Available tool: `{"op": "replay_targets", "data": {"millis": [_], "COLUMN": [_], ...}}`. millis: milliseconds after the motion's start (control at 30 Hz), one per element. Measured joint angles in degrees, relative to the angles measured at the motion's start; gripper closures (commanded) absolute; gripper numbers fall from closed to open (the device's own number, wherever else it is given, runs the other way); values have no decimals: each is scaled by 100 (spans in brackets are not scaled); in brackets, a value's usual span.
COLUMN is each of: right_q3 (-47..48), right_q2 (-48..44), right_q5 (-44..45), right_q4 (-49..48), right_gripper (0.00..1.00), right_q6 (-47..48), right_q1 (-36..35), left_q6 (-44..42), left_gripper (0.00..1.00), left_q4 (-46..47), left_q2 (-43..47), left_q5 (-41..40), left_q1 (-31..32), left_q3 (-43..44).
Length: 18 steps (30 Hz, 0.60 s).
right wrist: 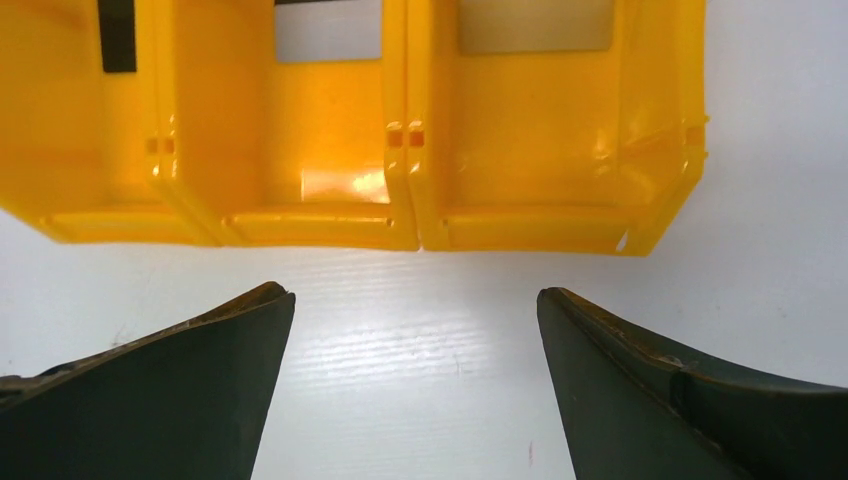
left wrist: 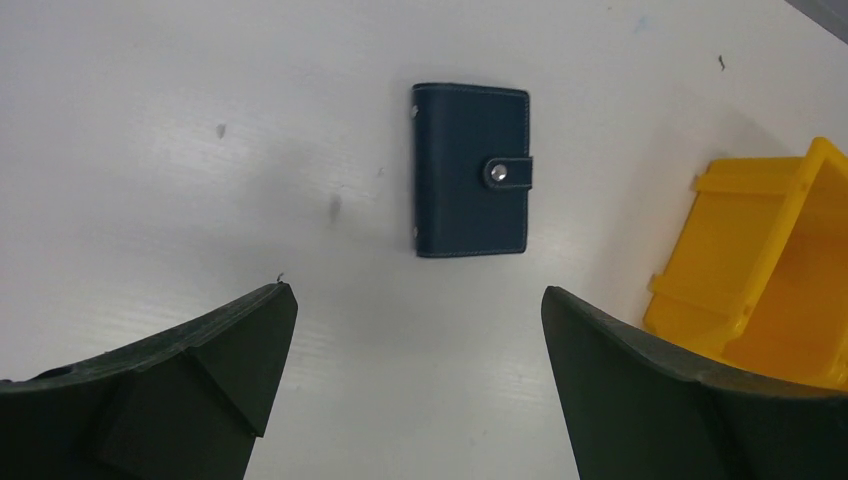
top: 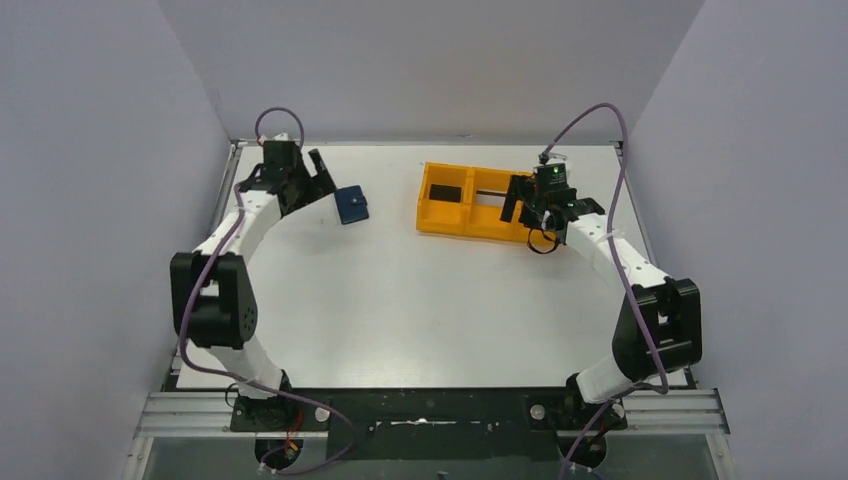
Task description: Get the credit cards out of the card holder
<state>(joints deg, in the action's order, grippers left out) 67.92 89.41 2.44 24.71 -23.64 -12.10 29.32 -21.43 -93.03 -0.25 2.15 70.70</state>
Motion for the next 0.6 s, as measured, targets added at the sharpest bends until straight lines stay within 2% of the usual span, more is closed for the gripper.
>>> {"op": "replay_targets", "data": {"millis": [133, 300, 600], "right_q3": [-439, -890, -1364], "right_q2": [-590, -1325, -1582], "right_q5": [7, -13, -144], "right_q4": [-2, -70, -118], "right_gripper": [2, 2, 2], "right_q6": [-125, -306, -568], "right_q1": [-208, -251, -308], "left_q6": [-26, -70, -151], "left_gripper": [3, 3, 7], "left_q4": [-129, -553, -1228], "left_q2": [-1263, -2614, -3832], "left_q5": [-278, -544, -756], "left_q1": [459, 719, 999], "left_q3": [1375, 2726, 3517]}}
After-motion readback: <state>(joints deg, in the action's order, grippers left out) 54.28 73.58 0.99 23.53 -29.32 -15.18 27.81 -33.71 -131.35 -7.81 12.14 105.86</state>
